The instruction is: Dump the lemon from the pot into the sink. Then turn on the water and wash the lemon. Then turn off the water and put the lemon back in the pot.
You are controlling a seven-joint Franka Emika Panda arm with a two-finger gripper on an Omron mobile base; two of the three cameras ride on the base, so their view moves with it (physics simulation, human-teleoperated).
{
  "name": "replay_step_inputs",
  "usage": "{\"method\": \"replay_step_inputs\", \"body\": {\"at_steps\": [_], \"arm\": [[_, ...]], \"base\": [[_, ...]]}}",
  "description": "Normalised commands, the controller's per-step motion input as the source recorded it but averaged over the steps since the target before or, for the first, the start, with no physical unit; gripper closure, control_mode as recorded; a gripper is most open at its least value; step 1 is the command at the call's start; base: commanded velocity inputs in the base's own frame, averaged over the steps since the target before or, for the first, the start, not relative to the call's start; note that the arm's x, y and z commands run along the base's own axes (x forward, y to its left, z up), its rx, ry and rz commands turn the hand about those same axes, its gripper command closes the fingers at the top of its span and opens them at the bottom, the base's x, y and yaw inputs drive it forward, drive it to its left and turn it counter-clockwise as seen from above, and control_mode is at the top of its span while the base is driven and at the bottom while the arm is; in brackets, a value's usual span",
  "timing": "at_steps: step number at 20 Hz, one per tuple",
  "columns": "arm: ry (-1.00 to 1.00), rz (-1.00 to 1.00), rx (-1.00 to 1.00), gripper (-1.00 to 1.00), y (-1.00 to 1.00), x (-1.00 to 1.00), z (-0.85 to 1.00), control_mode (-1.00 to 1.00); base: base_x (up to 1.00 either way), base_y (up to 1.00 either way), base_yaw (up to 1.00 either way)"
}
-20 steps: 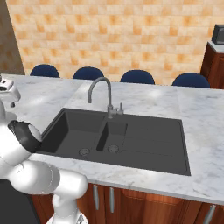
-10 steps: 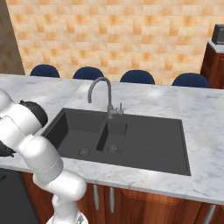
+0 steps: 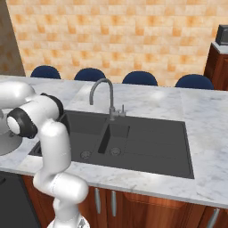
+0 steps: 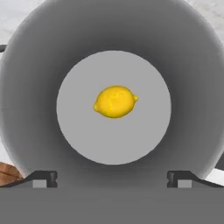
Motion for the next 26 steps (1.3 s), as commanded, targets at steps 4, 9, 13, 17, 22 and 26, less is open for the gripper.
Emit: {"method": "replay_step_inputs", "body": {"at_steps": [4,9,13,17,22,26], "arm": [[0.0,0.0,-0.03,-1.0,-0.01,-0.04,-0.05,-1.0],[0.03,0.0,-0.05,-1.0,-0.37,-0.07,-0.17,-1.0],[0.0,0.0,-0.02,-1.0,-0.57,-0.04,-0.33,-1.0],[0.0,0.0,0.0,-1.0,-0.19,-0.08,-0.13,-1.0],[0.0,0.0,0.0,-1.0,-0.05,0.0,-0.23,-1.0],[0.0,0.0,0.0,-1.0,-0.02,-0.06,-0.25,-1.0]], "base": [[0.0,0.0,0.0],[0.0,0.0,0.0],[0.0,0.0,0.0],[0.0,0.0,0.0],[0.0,0.0,0.0],[0.0,0.0,0.0]]}}
